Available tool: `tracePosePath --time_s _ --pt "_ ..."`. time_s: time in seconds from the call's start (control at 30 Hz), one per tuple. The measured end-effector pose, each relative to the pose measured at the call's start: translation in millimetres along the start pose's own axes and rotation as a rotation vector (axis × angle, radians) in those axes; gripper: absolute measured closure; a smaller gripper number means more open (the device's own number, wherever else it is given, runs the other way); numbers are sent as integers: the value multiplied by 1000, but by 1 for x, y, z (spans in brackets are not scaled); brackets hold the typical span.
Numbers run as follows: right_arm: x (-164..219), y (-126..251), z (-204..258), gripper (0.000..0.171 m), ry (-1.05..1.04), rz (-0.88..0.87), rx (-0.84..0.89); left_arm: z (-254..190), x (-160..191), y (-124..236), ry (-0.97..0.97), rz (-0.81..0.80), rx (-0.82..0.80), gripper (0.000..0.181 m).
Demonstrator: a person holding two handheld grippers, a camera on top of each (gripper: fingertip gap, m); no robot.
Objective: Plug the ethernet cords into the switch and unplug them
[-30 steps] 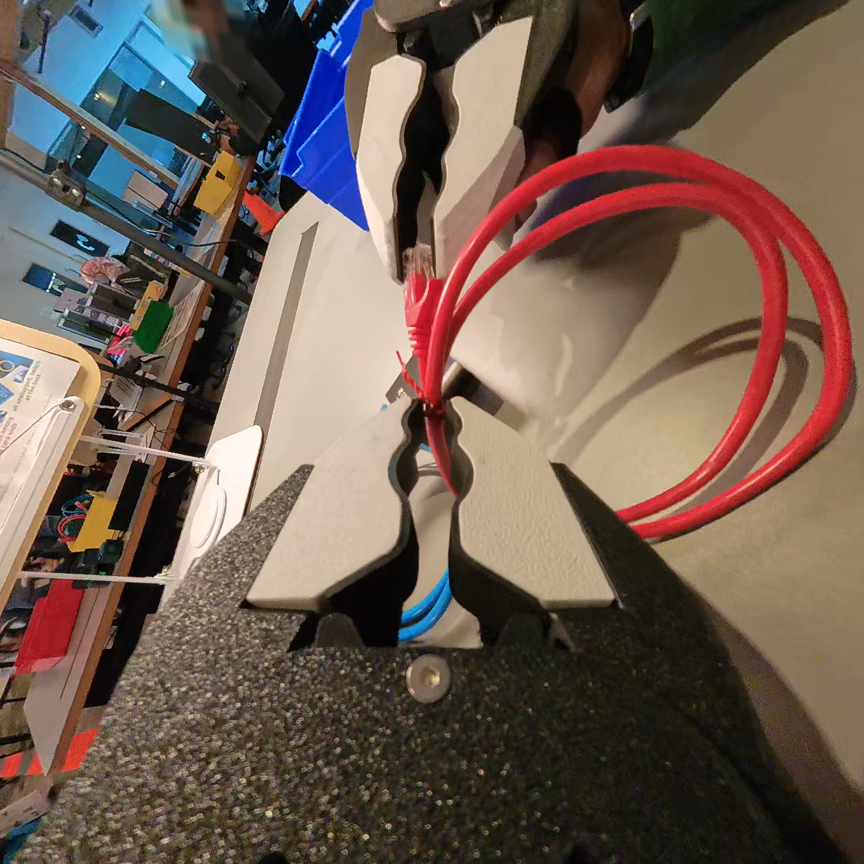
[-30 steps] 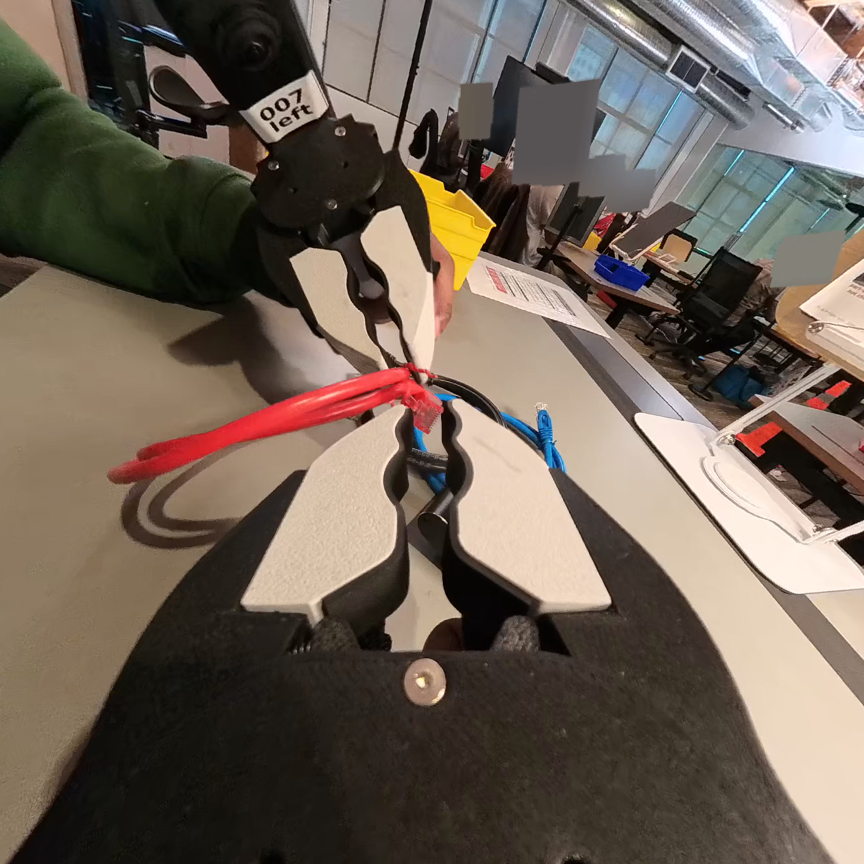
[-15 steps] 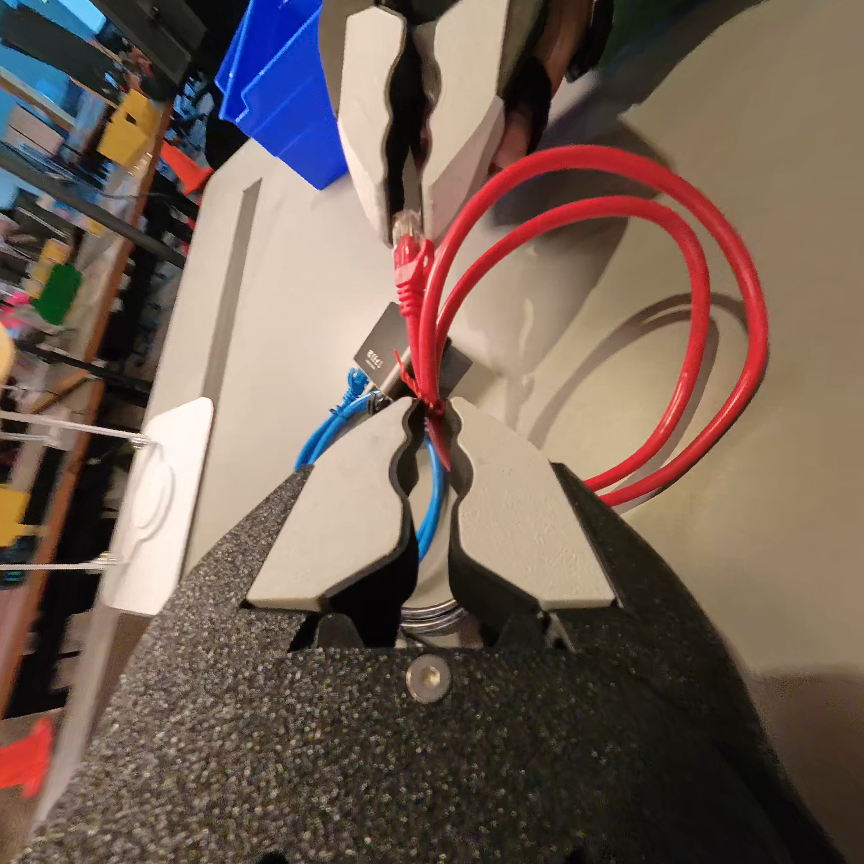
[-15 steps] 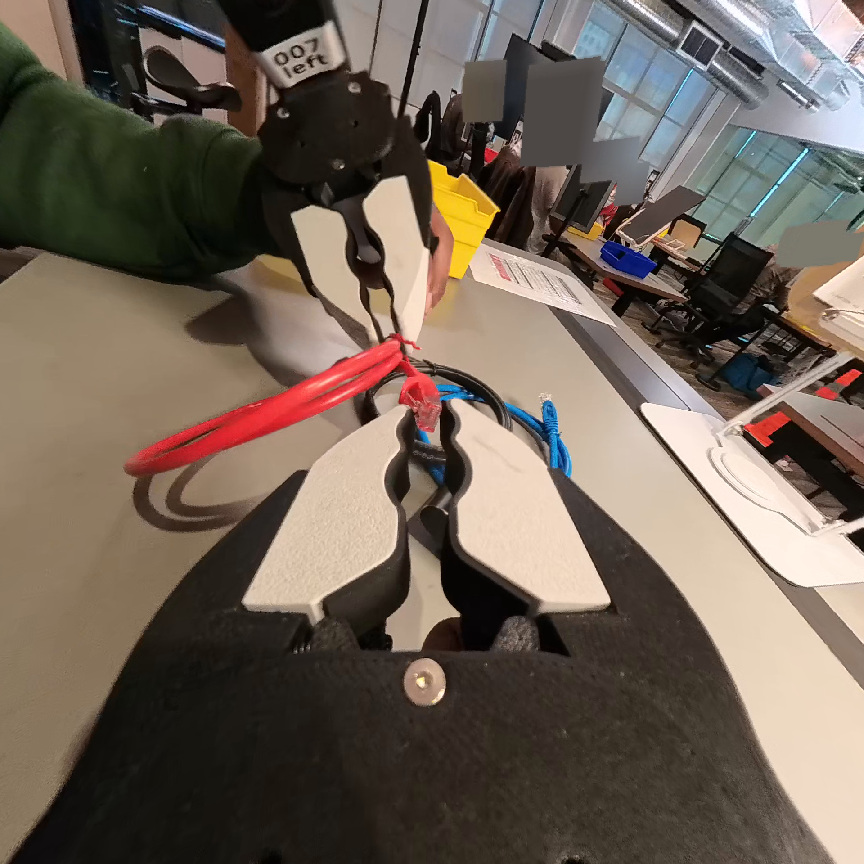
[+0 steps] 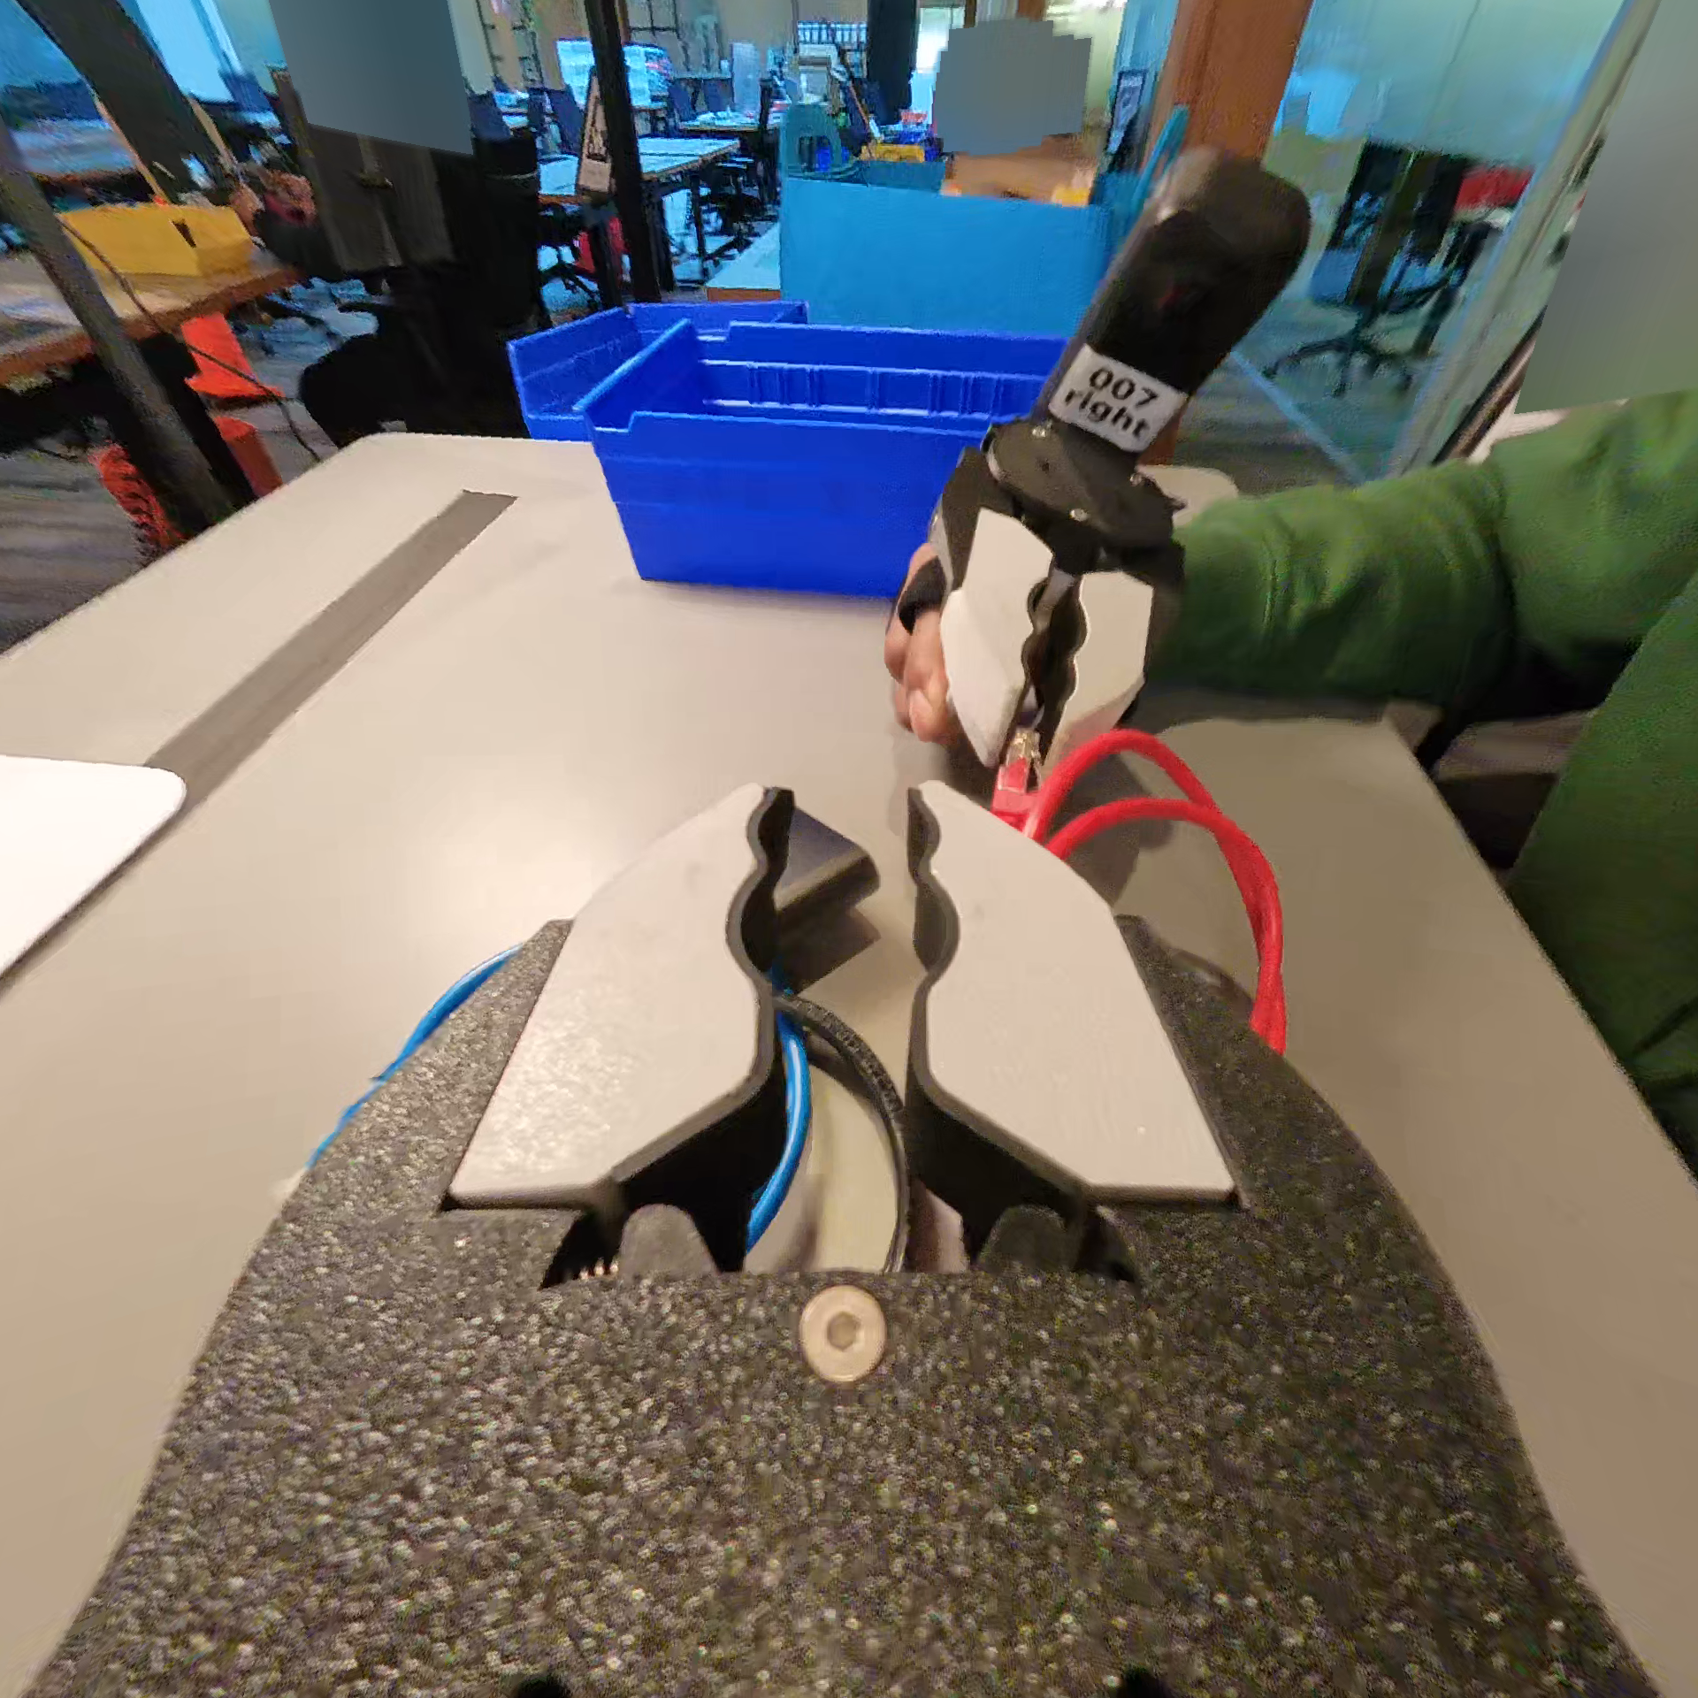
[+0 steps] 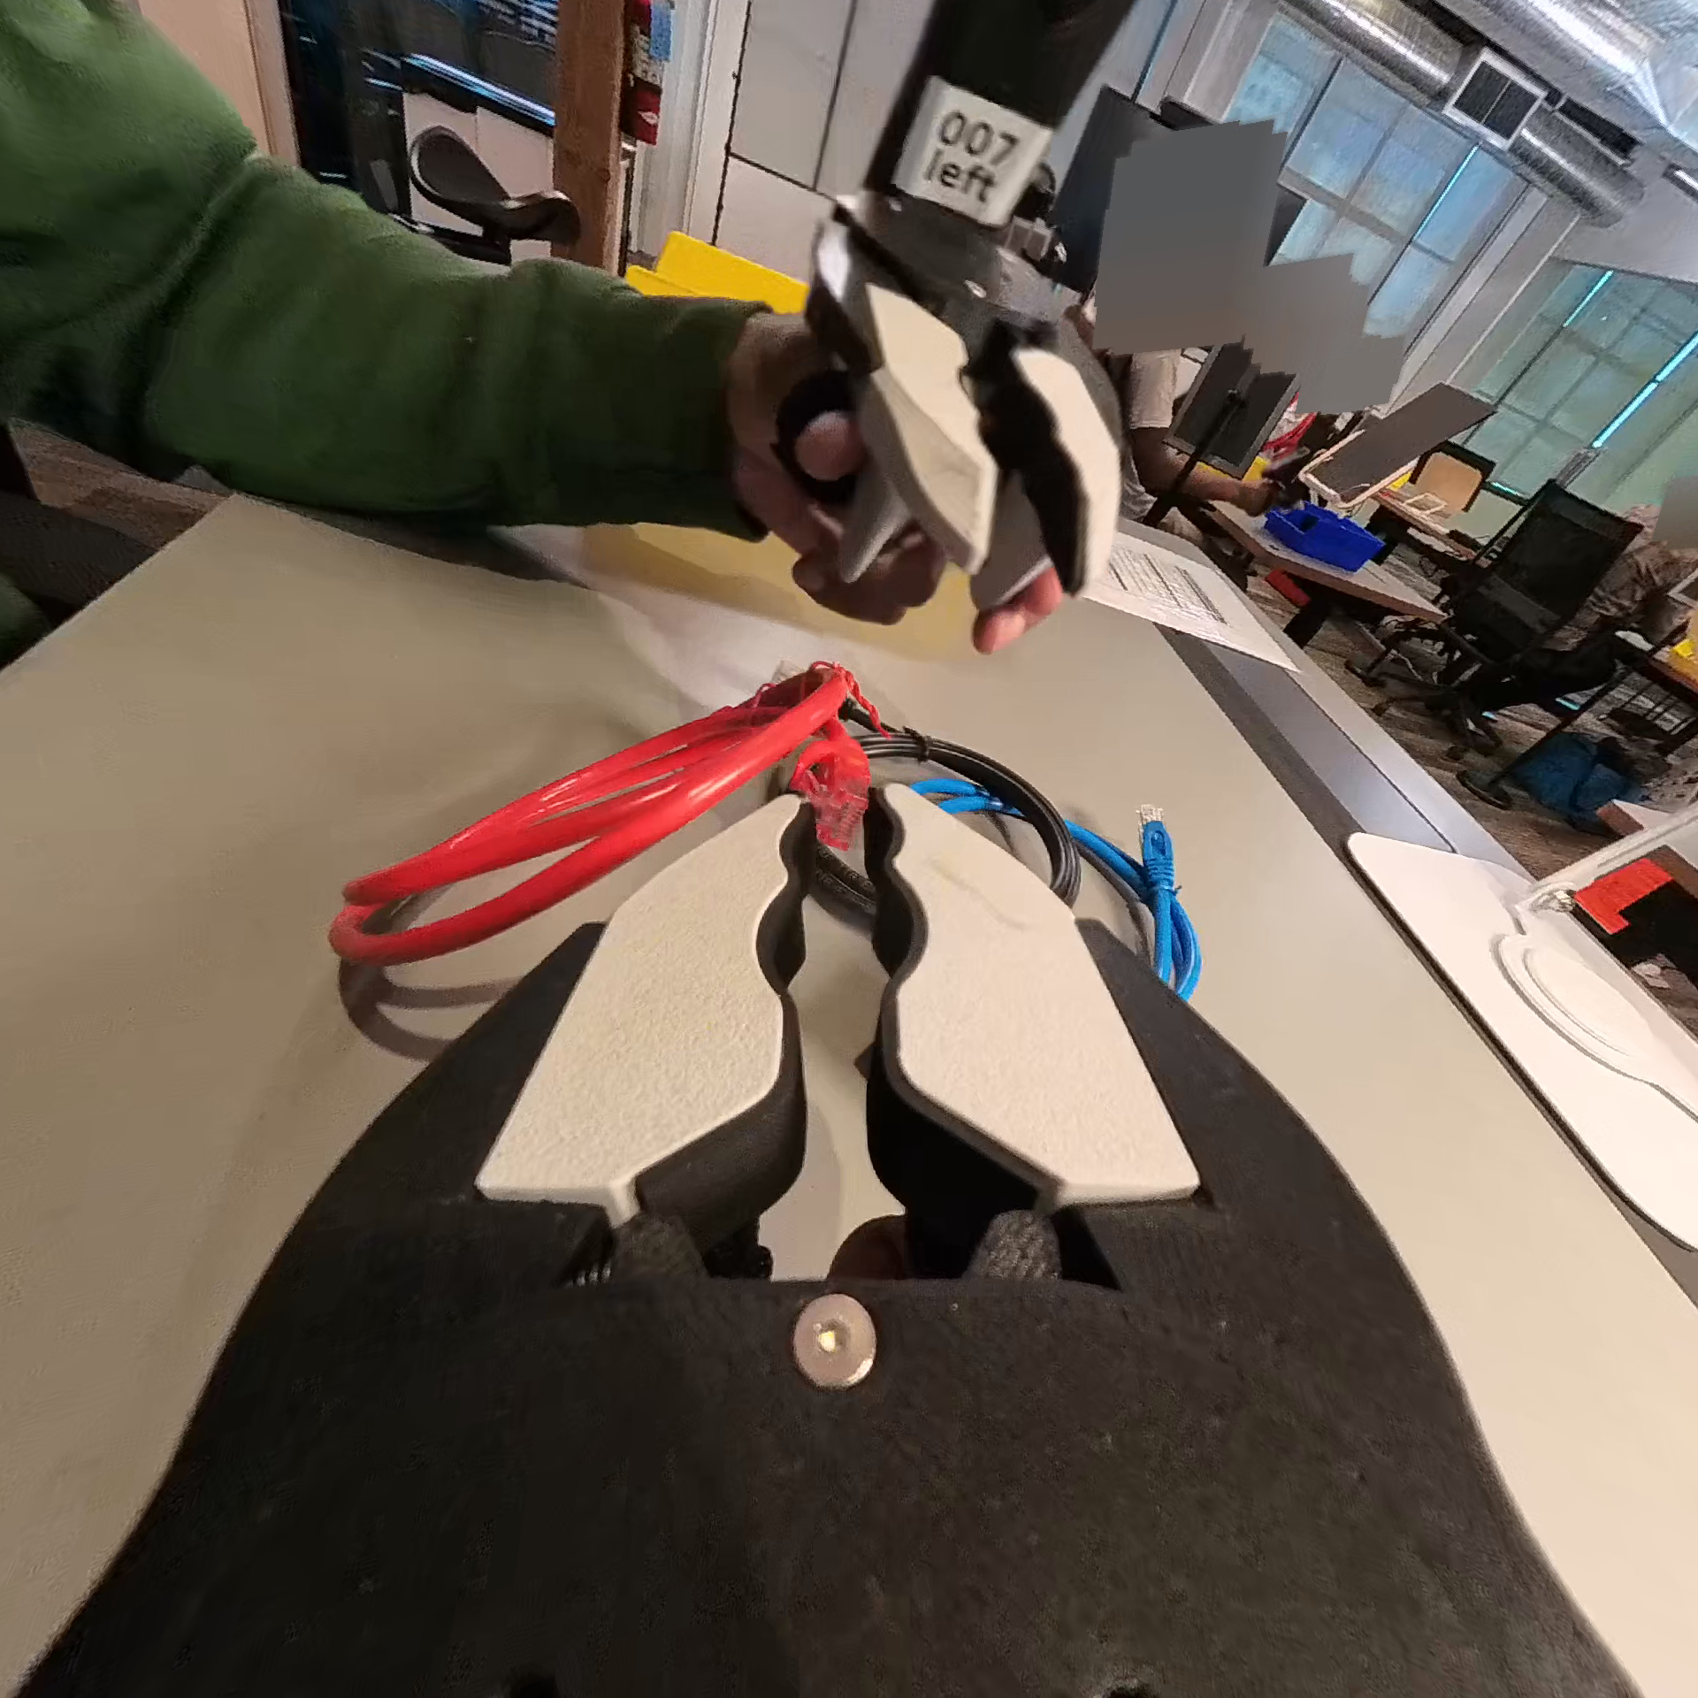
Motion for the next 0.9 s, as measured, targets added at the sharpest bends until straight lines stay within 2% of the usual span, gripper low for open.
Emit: tracePosePath --time_s 0.2,0.3,0.53,0.9 --pt "-2 -1 3 161 6 -9 -20 1 20 -37 115 159 118 154" --pt "0 1 1 161 -3 6 -21 -8 24 -37 117 202 175 163" --pt "2 0 2 161 -21 3 -47 -20 28 -36 143 274 229 163" --pt "2 -1 4 161 -61 -44 -86 -29 33 -36 228 221 239 150"
Point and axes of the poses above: each gripper's, where its closed fingertips meet, y back along the fingers, x out of its underside, z = x × y across the jaws, the point moved 8 cm from there along y, back along the fingers, and after that the axes turned 11 degrees about y, right-handed, at the moved point
